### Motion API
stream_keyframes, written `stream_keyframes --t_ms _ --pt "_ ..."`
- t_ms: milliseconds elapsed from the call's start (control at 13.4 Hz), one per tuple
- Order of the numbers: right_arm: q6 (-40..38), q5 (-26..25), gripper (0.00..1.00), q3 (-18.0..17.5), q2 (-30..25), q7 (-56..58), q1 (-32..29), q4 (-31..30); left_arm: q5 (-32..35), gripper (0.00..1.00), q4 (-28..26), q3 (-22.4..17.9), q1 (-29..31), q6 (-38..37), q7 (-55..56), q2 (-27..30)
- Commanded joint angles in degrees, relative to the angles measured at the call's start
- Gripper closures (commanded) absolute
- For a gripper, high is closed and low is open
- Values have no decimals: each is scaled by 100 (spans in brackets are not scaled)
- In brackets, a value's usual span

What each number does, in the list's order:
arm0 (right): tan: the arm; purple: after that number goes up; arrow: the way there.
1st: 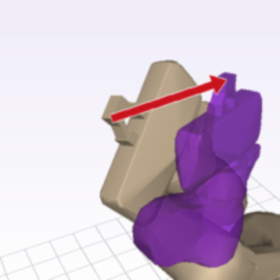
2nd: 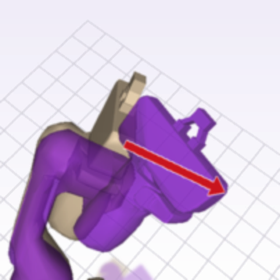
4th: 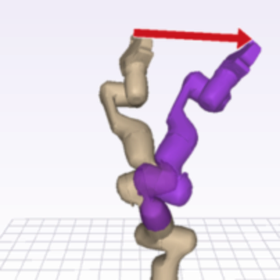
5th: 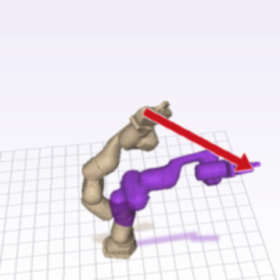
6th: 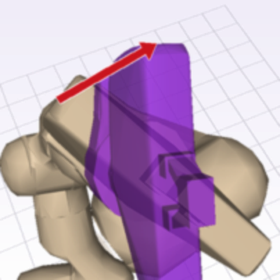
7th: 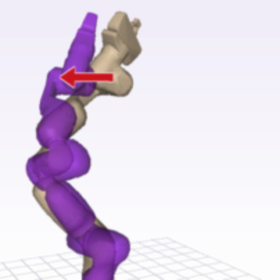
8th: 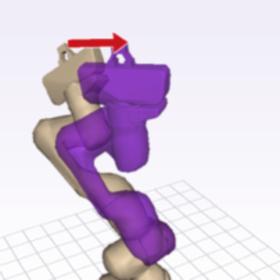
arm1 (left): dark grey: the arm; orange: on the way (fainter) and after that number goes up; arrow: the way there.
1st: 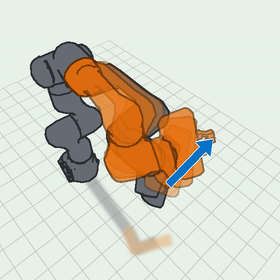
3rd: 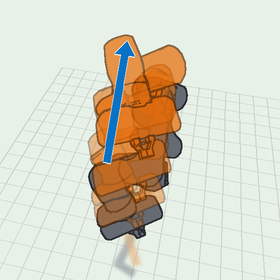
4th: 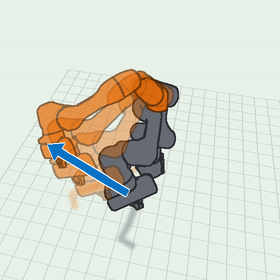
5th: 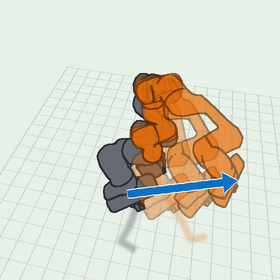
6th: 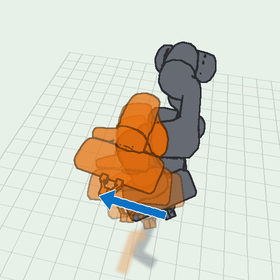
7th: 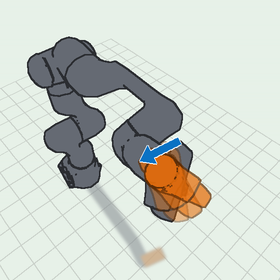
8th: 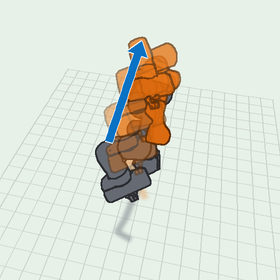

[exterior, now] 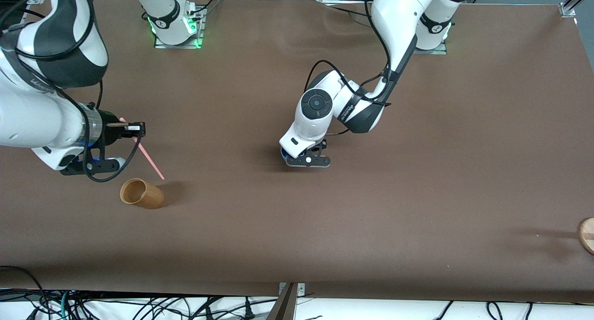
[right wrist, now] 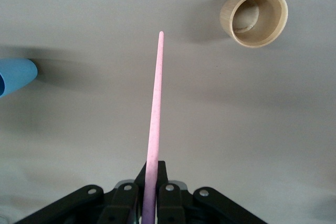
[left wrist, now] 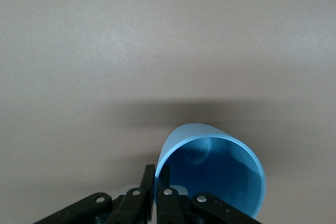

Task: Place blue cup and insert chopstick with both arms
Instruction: 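Pull the chopstick out with the right gripper while the left gripper carries the cup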

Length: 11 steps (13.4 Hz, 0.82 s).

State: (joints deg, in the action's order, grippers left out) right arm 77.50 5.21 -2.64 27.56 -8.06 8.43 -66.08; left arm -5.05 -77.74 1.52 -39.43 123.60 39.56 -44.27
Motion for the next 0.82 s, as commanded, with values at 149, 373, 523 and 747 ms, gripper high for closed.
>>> stream_keyframes --t_ms 149,373,523,747 --pt "133 77 100 -8 100 -660 272 148 -66 32 277 -125 -57 -108 166 -30" --pt "134 86 100 -17 100 -1073 483 148 -93 0 294 -117 136 -161 -9 163" --pt "160 400 100 -9 100 -1634 659 148 -189 0 295 -117 381 -553 -489 487" --pt "292 788 100 -17 144 -2592 983 140 -286 0 277 -73 1250 -1625 -2027 1216"
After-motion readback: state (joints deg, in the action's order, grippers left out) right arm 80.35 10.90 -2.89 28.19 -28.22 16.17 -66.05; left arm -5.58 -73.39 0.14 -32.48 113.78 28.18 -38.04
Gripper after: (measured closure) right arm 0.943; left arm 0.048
